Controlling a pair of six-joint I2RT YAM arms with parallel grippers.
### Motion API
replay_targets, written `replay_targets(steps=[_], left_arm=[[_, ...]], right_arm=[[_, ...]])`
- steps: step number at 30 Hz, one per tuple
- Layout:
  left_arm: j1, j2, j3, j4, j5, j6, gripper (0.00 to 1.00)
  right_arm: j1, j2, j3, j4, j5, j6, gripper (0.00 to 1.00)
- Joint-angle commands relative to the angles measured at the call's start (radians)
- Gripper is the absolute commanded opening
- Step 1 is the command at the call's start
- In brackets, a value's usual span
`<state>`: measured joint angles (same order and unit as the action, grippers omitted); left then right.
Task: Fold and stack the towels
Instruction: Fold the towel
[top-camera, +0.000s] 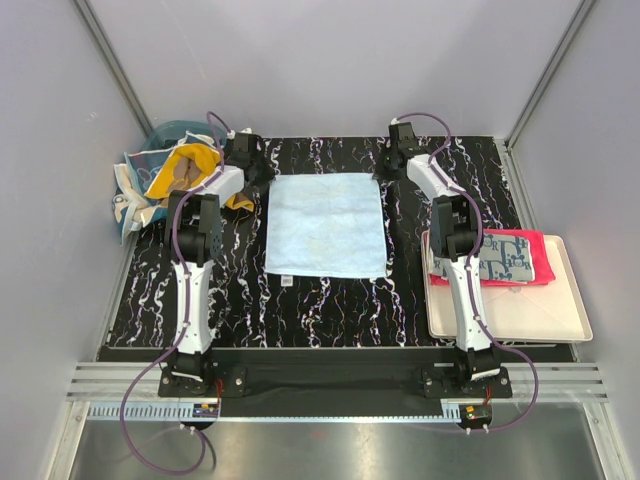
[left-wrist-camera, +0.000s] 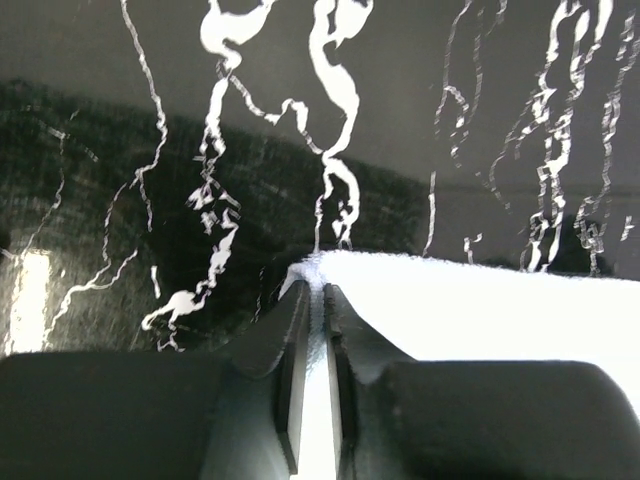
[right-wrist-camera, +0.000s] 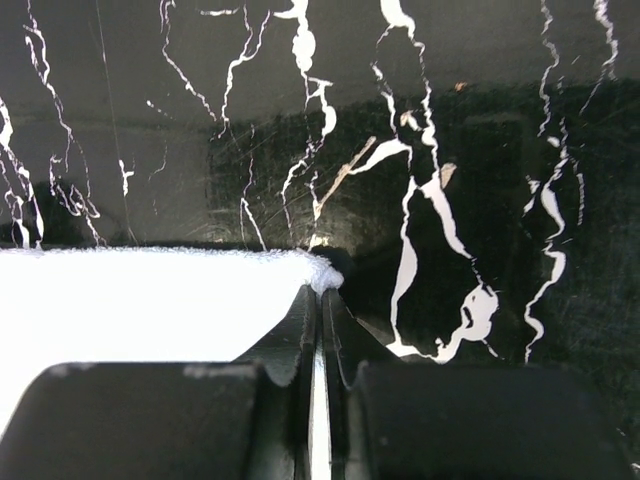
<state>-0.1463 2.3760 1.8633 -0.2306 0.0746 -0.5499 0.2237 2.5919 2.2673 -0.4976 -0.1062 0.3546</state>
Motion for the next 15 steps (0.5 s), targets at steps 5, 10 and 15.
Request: replay_targets(steps=[5, 10, 15], left_arm=[[0.017, -0.011, 0.019, 0.18, 0.073, 0.011, 0.07], [0.025, -0.043, -0.016, 0.275, 0.09, 0.016, 0.04], [0.031, -0.078, -0.059, 0.35, 0.12, 0.025, 0.0]], right_arm=[[0.005, -0.053, 0.023, 0.088, 0.036, -0.025, 0.04], [-0.006, -0.099, -0.031, 0.175, 0.036, -0.014, 0.03], [-0.014, -0.151, -0.061, 0.231, 0.028, -0.006, 0.02]])
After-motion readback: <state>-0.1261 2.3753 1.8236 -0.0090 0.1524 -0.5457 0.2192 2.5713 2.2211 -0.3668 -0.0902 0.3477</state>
